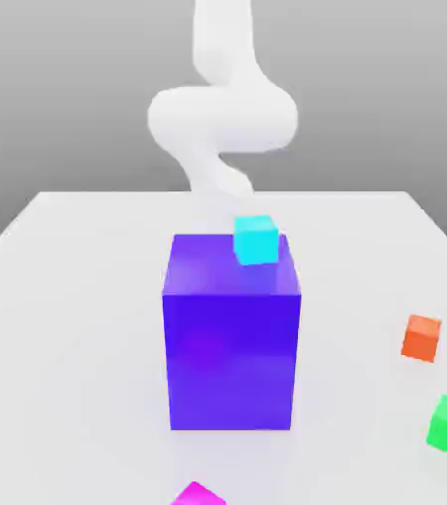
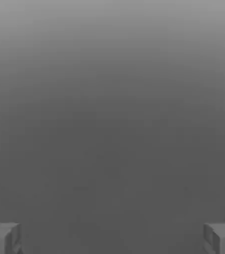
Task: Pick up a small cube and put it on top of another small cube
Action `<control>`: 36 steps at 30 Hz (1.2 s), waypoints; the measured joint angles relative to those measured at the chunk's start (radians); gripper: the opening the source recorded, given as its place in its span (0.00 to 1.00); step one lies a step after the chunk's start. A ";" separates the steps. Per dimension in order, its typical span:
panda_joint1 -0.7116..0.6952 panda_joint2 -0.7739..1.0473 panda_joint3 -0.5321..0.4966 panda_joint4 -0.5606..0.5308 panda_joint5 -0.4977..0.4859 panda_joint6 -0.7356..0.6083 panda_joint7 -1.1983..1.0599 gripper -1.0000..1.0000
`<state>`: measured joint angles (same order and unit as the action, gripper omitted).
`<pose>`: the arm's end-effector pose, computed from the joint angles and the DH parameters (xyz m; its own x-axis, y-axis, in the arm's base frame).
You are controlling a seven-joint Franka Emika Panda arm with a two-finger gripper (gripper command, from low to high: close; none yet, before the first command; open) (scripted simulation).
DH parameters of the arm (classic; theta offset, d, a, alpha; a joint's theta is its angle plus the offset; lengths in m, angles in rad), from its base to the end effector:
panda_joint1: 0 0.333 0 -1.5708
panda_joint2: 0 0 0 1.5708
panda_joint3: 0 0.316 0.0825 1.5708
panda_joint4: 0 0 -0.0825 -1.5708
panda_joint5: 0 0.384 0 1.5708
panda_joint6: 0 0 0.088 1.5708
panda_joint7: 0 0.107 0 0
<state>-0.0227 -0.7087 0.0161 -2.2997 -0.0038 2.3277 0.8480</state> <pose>0.3797 -0.0004 0.6812 0.4822 -0.7486 0.4550 -0.5624 -0.6628 -0.4943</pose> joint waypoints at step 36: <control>-0.085 1.222 0.030 0.037 -0.059 0.448 0.574 0.00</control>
<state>-0.1072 0.5137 0.0456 -2.2627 -0.0624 2.7761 1.4219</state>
